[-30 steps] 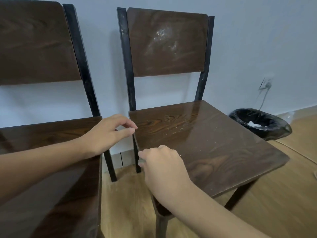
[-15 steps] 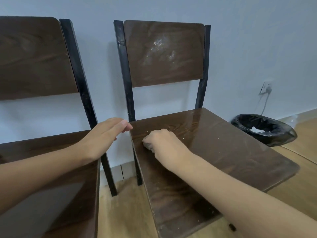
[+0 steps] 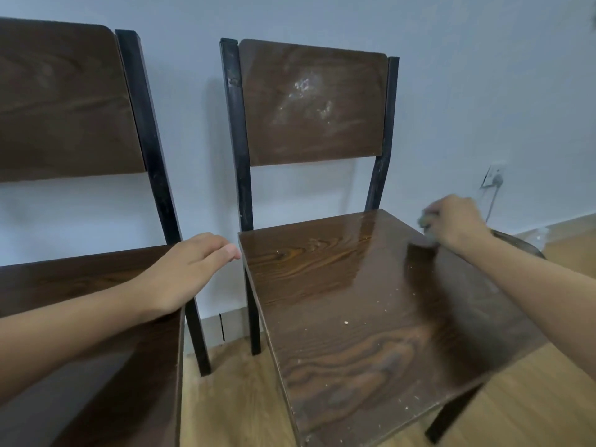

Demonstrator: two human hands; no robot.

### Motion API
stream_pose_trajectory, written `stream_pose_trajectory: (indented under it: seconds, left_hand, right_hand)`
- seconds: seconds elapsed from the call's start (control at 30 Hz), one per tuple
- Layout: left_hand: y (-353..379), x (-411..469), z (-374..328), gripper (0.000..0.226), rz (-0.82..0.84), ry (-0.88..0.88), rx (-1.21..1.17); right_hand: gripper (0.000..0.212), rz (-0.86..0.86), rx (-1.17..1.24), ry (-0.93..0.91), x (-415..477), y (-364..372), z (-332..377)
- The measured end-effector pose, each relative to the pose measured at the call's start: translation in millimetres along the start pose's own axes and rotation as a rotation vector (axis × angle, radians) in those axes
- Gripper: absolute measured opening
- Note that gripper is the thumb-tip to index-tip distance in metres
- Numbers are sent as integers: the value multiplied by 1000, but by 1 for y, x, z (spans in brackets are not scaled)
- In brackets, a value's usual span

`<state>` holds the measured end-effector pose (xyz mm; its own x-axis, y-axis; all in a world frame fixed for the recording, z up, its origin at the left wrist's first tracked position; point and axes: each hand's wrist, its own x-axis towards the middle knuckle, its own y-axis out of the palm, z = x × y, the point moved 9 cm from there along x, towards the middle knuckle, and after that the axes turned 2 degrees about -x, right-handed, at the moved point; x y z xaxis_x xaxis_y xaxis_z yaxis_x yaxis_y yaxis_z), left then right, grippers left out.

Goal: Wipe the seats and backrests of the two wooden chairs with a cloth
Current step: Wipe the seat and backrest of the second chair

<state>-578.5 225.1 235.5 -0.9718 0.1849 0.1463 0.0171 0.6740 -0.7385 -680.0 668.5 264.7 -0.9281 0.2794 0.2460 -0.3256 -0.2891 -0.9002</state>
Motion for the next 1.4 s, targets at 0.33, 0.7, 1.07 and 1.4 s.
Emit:
stream_pose_trajectory:
  seconds: [0.33, 0.7, 1.07, 1.4]
  left_hand:
    - [-7, -1, -10, 43, 53, 8, 164]
    - [-29, 7, -22, 50, -131, -60, 303]
    - [-5, 26, 1, 50, -52, -205, 326]
    - [-3, 27, -10, 59, -78, -148, 380]
  right_hand:
    - [25, 194, 321, -262, -82, 91, 178]
    - [29, 634, 311, -893, -206, 103, 284]
    - [45, 216, -96, -530, -6, 99, 156]
    - [21, -108, 98, 130, 47, -6, -37]
